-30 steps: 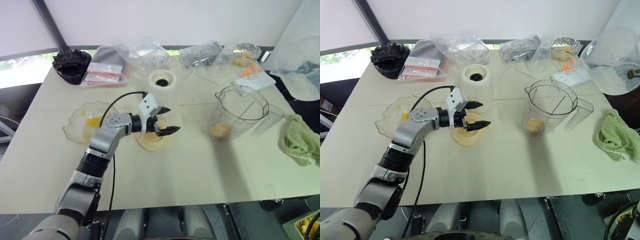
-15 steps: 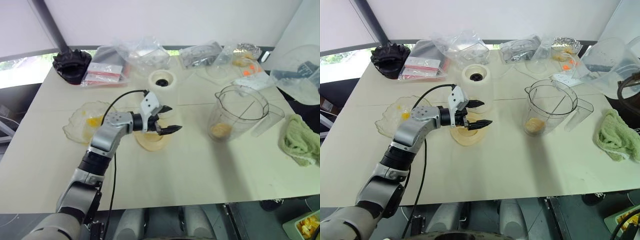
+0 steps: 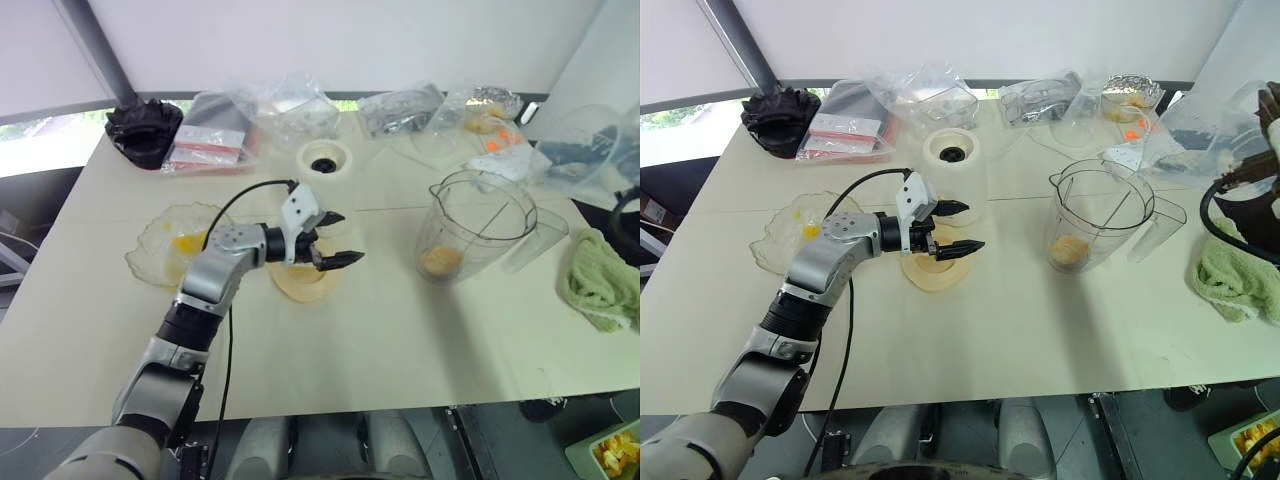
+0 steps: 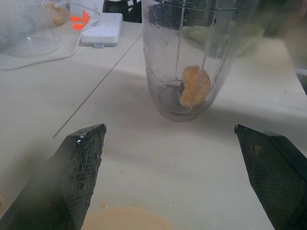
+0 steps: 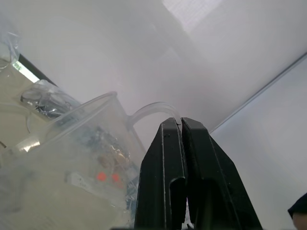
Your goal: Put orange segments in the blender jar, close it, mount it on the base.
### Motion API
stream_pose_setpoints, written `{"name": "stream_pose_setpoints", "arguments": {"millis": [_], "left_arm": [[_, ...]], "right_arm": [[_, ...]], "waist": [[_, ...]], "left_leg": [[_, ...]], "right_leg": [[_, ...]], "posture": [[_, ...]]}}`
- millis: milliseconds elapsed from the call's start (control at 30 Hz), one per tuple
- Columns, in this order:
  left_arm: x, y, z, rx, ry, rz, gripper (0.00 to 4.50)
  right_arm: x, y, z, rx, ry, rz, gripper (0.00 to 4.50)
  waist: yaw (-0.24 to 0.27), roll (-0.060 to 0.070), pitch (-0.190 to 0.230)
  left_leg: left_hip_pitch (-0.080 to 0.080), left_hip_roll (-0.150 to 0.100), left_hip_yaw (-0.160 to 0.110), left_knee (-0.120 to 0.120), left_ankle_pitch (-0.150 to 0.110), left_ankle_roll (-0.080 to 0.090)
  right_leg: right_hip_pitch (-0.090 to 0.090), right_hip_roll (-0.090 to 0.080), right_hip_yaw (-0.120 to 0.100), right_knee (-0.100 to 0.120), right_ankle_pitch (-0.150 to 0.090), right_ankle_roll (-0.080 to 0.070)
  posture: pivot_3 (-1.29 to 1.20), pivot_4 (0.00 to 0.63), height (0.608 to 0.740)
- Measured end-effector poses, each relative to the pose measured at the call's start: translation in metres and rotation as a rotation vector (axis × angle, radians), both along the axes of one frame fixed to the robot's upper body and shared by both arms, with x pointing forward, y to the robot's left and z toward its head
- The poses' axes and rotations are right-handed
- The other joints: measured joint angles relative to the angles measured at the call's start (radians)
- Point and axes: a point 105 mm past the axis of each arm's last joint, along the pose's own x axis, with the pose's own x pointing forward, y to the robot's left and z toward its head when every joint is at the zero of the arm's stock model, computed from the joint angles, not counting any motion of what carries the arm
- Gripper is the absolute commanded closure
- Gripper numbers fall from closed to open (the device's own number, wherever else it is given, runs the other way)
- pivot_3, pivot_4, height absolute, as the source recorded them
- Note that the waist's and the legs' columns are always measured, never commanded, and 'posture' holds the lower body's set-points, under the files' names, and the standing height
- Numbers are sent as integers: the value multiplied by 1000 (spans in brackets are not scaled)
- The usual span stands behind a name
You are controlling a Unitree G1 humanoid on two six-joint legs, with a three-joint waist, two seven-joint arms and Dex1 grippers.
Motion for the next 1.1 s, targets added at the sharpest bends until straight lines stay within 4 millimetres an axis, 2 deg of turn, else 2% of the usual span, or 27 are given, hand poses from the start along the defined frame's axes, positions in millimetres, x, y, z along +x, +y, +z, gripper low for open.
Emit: {"name": "stream_pose_setpoints", "arguments": {"millis": [300, 600, 800, 1000, 1100], "left_arm": [[0, 0, 0, 0, 0, 1, 0], [0, 0, 0, 1, 0, 1, 0], [0, 0, 0, 1, 0, -2, 0], [-1, 0, -1, 3, 0, -4, 0], [-1, -1, -1, 2, 0, -5, 0]], "right_arm": [[0, 8, -3, -116, 19, 10, 4473], [1, 7, -5, -104, 30, 11, 4473], [6, -16, -13, 206, 29, -37, 4473], [-1, -53, -26, 593, -19, -130, 4473], [-5, -66, -25, 747, -74, -155, 4473]], "waist": [[0, 0, 0], [0, 0, 0], [1, 0, 0], [2, 0, -1], [1, 0, -1]], "left_leg": [[0, 0, 0, 1, 0, 0], [0, 0, 0, 1, 0, 0], [0, 0, -1, 1, 0, 0], [0, 0, -1, 1, 0, 0], [0, 0, -1, 1, 0, 0]], "right_leg": [[0, 0, 0, 0, 1, 2], [0, 0, 0, 0, 1, 2], [0, 0, 0, 1, 1, 2], [0, 0, 0, 1, 1, 2], [0, 0, 0, 1, 1, 2]], "posture": [[0, 150, 740], [0, 150, 740], [0, 150, 740], [0, 150, 740], [0, 150, 740]]}}
